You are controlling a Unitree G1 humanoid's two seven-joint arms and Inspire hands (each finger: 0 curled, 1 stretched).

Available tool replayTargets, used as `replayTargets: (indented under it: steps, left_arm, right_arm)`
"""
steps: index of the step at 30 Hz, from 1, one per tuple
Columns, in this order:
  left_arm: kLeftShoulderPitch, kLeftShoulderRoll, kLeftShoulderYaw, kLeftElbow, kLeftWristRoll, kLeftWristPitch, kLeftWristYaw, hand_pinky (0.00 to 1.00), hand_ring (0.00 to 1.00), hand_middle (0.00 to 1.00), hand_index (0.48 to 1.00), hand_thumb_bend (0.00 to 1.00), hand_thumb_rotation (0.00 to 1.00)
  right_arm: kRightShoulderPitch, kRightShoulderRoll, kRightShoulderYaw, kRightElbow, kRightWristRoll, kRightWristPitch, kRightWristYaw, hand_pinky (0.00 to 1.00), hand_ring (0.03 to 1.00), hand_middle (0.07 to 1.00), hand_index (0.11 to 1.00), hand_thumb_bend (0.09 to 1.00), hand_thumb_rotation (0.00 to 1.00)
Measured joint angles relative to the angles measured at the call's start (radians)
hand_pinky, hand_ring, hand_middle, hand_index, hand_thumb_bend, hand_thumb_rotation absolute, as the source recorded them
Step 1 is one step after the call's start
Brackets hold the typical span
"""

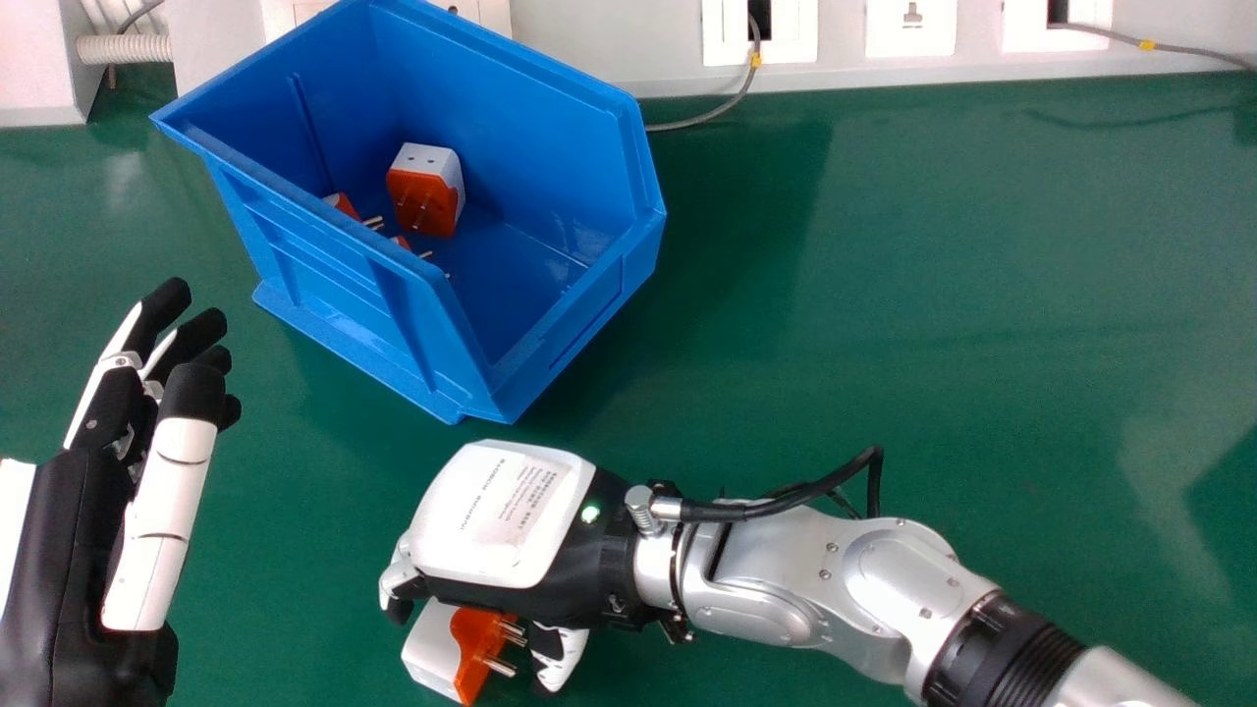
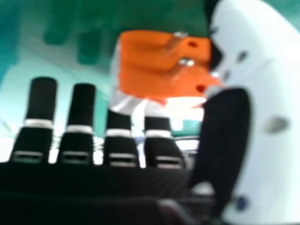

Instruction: Pick all objects and put in blue box

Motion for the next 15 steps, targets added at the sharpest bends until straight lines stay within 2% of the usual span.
replayTargets:
  steps: [7,15]
  left_arm:
    - [0.007,0.0,0.0,-0.001,0.0,0.001,-0.001,0.84,0.87,0.89,0.906,0.78,0.87]
    - [0.012,0.001,0.0,-0.02,-0.001,0.009,-0.002,0.84,0.87,0.89,0.906,0.78,0.87]
  right_arm:
    - [-0.001,0.01,0.007,0.026,0.003,0.014,-0.044,0.58,0.701,0.735,0.673,0.607,0.0]
    - [-0.001,0.007,0.025,0.047,0.0,0.018,-0.108,0.57,0.689,0.715,0.643,0.607,0.0]
